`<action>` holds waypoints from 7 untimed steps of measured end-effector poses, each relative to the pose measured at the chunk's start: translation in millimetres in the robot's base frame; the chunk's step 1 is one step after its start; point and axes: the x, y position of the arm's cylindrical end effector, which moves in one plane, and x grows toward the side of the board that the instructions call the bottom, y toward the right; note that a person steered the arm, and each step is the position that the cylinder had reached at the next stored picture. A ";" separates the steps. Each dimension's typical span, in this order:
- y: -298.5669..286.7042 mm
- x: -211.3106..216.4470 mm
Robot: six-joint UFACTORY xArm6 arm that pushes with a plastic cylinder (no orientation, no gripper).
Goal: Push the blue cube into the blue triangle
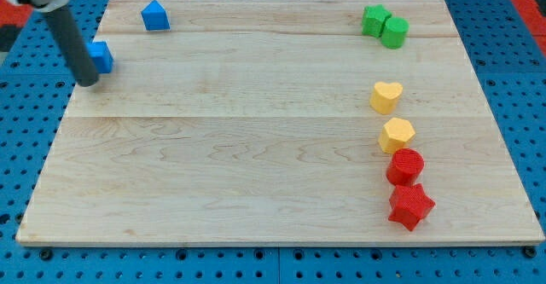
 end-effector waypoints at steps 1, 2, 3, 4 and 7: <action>-16.9 -16.8; 7.0 -40.4; 26.1 -67.0; 41.5 -55.1; 85.1 -42.5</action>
